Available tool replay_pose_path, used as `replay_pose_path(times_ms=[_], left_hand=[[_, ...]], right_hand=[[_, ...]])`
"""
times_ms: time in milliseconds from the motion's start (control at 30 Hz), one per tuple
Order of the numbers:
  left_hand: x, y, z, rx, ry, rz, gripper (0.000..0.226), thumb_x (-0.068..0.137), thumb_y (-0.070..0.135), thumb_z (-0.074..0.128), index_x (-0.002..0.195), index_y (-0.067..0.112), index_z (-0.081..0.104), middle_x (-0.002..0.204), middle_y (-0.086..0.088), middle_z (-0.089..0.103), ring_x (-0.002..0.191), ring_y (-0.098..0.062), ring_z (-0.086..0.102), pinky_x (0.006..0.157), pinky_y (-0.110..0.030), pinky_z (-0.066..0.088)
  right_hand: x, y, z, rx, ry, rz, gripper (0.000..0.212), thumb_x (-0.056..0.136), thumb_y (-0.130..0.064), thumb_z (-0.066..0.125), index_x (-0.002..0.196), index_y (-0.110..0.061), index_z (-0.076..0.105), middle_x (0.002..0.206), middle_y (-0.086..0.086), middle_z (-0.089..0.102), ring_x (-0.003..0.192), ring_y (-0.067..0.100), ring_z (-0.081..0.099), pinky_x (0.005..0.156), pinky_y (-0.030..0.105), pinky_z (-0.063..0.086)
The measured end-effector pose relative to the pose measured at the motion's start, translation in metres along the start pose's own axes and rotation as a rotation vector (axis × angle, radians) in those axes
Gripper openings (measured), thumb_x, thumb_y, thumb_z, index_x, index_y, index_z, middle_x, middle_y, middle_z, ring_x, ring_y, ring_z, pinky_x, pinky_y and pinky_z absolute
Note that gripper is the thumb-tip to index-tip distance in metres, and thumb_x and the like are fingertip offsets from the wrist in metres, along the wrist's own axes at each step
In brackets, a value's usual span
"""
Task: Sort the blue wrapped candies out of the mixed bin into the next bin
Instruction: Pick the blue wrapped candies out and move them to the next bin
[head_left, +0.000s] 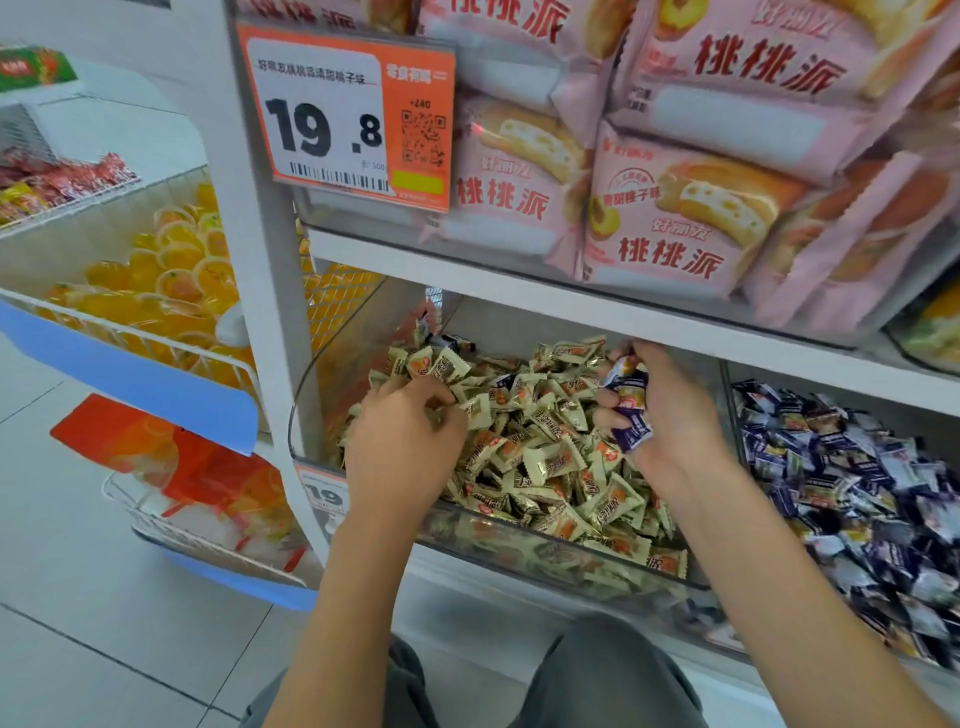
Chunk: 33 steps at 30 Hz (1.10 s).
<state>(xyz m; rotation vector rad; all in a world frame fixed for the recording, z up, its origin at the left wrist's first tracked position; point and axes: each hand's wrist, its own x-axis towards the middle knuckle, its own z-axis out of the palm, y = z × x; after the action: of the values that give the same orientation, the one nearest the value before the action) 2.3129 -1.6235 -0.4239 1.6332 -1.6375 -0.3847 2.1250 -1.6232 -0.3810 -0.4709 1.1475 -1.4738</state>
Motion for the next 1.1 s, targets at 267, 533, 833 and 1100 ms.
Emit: replay_pose_path(times_ms=[267,533,833,1100], left_hand=[[-0.010,0.003,0.007,0.009,0.021,0.018,0.019,0.081,0.018,0.066,0.099,0.022,0.070,0.100,0.000,0.064,0.091,-0.021,0.057,0.071,-0.030,0.048],[-0.016,0.005,0.007,-0.017,0.017,0.015,0.019,0.083,0.012,0.063,0.100,0.018,0.070,0.109,-0.007,0.063,0.068,-0.025,0.055,0.063,-0.028,0.042],[-0.011,-0.008,-0.004,-0.070,0.016,0.022,0.017,0.080,0.005,0.067,0.096,0.009,0.071,0.096,-0.005,0.067,0.073,-0.011,0.052,0.071,-0.022,0.037],[0.000,-0.019,-0.008,-0.053,-0.018,-0.049,0.017,0.080,0.010,0.068,0.096,0.012,0.071,0.091,-0.006,0.065,0.072,-0.014,0.057,0.060,-0.016,0.039]], right_hand=[[-0.040,-0.033,-0.059,0.002,0.165,-0.269,0.028,0.100,-0.013,0.040,0.072,-0.010,0.047,0.066,0.006,0.053,0.046,0.013,0.039,0.039,0.019,0.026],[-0.047,-0.039,-0.126,-0.285,0.150,-0.176,0.037,0.100,-0.039,0.034,0.105,-0.015,0.062,0.125,-0.003,0.058,0.109,0.014,0.053,0.088,0.023,0.043],[-0.041,-0.006,-0.034,-1.208,-0.203,-0.681,0.017,0.095,-0.024,0.051,0.108,-0.029,0.061,0.108,-0.013,0.066,0.086,0.013,0.064,0.078,0.035,0.051],[0.090,0.033,0.048,-1.819,-0.561,-0.321,0.037,0.090,-0.011,0.056,0.127,-0.014,0.055,0.126,0.008,0.057,0.100,0.024,0.058,0.075,0.026,0.041]])
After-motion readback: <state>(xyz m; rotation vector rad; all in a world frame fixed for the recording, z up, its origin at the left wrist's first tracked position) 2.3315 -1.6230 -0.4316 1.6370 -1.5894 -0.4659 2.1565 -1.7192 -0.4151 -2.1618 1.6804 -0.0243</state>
